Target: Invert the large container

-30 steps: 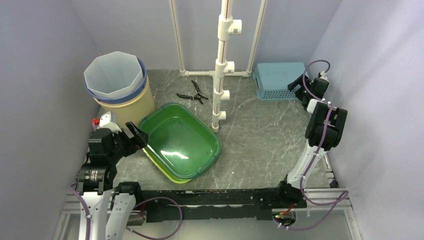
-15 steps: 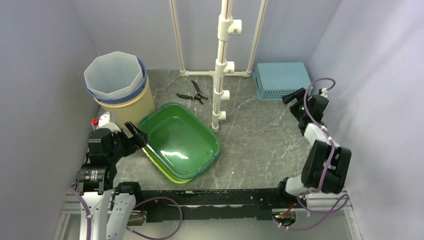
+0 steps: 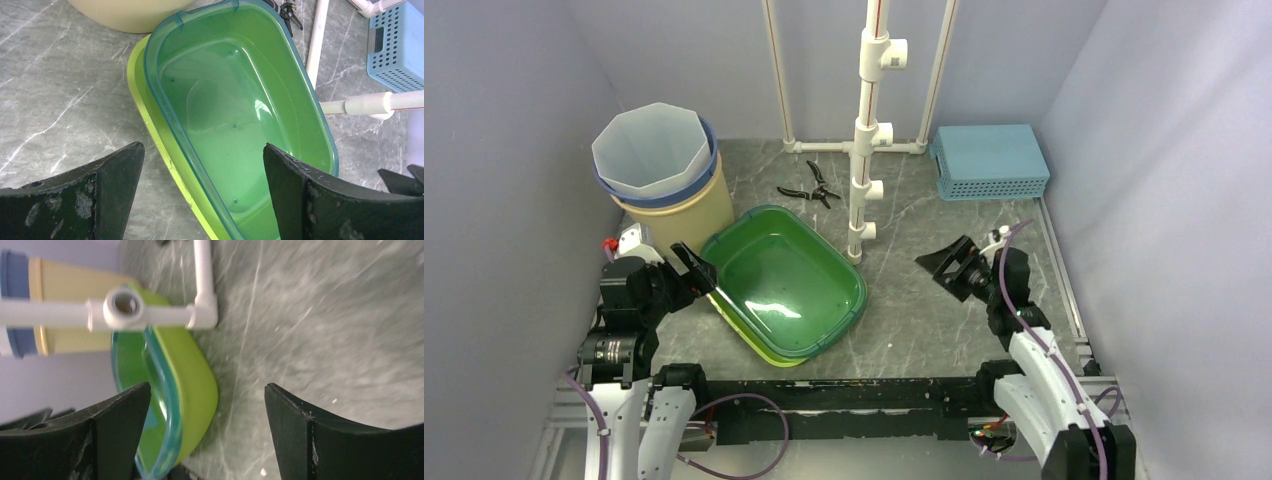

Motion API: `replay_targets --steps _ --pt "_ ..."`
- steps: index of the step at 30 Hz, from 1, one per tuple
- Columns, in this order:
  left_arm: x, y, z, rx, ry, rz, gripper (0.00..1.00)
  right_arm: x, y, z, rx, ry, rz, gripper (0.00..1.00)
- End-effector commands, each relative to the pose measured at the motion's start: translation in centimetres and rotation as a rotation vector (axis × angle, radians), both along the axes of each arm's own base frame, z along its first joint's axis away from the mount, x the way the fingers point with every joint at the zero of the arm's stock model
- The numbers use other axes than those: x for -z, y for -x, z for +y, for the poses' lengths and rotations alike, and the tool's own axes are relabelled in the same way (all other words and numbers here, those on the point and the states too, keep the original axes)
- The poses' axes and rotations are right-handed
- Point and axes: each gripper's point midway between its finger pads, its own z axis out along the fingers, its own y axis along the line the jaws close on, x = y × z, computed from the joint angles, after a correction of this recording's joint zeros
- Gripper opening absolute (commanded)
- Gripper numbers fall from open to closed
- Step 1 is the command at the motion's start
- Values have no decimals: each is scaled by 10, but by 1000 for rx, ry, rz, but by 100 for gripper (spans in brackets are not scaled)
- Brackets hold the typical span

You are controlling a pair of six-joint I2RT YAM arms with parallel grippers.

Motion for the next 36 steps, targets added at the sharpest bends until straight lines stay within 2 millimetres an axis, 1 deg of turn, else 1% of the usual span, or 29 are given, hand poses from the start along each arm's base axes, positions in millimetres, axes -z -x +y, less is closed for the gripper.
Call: replay_targets --steps 1,3,5,7,11,12,16,19,22,25,28,31,36 --pt "-7 -7 -2 28 -8 -39 94 1 37 44 -165 -120 50 87" --pt "-7 -6 0 17 -10 -34 94 0 50 61 -250 -142 53 85" --pt "-8 -5 1 11 -10 -39 94 4 60 72 -295 -124 84 84" --pt "-8 -5 0 13 -9 -43 94 2 69 85 -341 -105 84 84" --pt "-9 -3 0 5 -1 -36 94 -3 85 112 -411 -129 86 82" --pt "-8 -4 0 7 0 -34 94 -6 87 120 -427 -138 75 81" --pt "-7 -4 1 -1 4 -20 94 -6 96 148 -477 -137 94 76" --pt "-7 -4 -1 9 6 -20 94 -2 97 164 -475 -129 112 73" --pt "-6 -4 -1 8 9 -14 93 -5 100 179 -491 -156 113 70" --pt "-5 -5 -1 9 10 -11 93 -6 99 188 -493 -182 119 68" --pt "-5 -5 -1 8 11 -6 93 -1 97 191 -476 -195 143 65" --pt "-4 -5 -1 7 11 -6 93 -1 96 196 -471 -225 151 63" --pt "-4 -5 -1 9 12 -5 93 8 90 193 -412 -239 186 57"
